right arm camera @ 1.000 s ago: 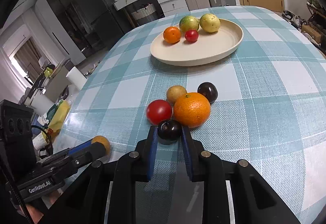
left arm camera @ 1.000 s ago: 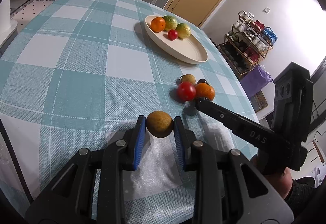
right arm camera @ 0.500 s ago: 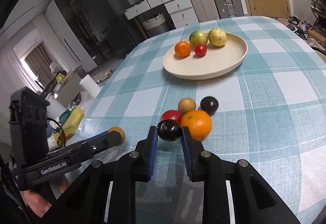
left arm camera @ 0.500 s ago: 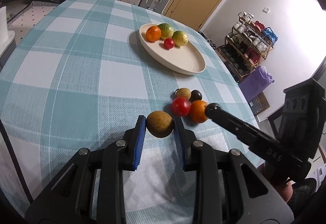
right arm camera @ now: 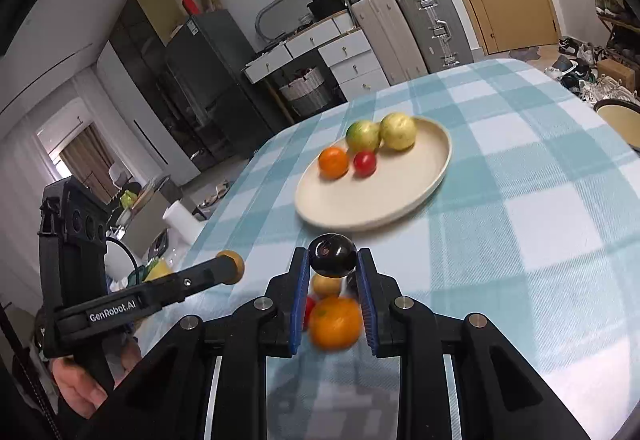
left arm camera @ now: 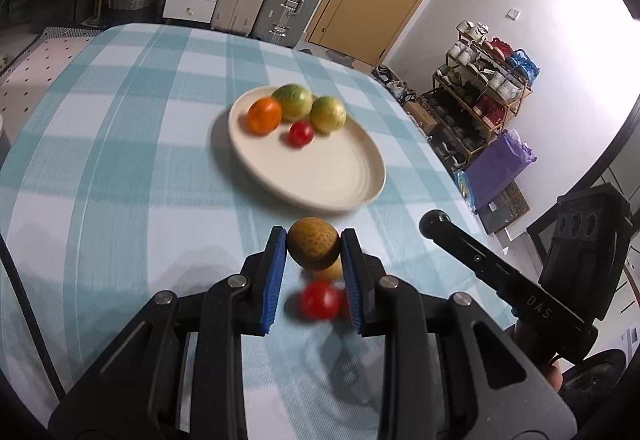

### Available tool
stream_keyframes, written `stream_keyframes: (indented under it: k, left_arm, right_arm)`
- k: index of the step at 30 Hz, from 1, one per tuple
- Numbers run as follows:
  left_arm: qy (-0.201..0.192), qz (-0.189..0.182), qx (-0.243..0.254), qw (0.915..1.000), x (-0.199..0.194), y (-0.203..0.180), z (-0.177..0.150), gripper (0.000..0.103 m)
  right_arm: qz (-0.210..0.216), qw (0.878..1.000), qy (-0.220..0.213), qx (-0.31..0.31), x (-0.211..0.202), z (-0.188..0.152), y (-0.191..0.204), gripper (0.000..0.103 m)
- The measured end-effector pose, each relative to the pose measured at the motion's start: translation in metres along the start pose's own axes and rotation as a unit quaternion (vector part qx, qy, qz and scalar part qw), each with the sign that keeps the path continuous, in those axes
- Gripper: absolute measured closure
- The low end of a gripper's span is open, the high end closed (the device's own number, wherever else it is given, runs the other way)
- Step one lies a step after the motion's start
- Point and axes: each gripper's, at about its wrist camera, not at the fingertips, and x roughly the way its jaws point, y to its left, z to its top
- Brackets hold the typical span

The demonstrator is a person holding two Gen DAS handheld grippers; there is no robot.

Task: Organize fruits
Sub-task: 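Carry the kiwi and plum onto the cream plate and open both tools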

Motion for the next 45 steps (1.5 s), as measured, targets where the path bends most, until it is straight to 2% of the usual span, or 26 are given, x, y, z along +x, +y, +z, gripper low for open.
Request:
stream_keyframes:
  k: [9,18,26,33,45]
  left_arm:
    - [0.013,-0.012,0.009,0.9998,0.046,-0.021,0.062,0.078]
    - [0.045,-0.020,0.012,0.9987,0.102,-0.029,0.097,0.078]
    - [0.061,-0.017,0.028,0.9976,0.137,-0.034,0.114,0.078]
    - [0.073,-0.027,0.018,0.9968,0.161,-0.032,0.124,0.078]
    - [0.089,-0.021,0.016,0.9957,0.186,-0.030,0.129,0.078]
  right_arm:
    - [-0.014,1.000,-0.017,-0.004,0.008,0.054,-0.030,0.079]
    - [-0.018,0.999,0.014,-0.036,0.045,0.093,-0.039,0.079]
    - [-0.029,0.998,0.047,-0.042,0.083,0.110,-0.054,0.079]
    - [-0.029,0.997,0.064,-0.028,0.108,0.118,-0.070,0.079]
    - [-0.023,0.996,0.087,-0.003,0.130,0.117,-0.086,0.079]
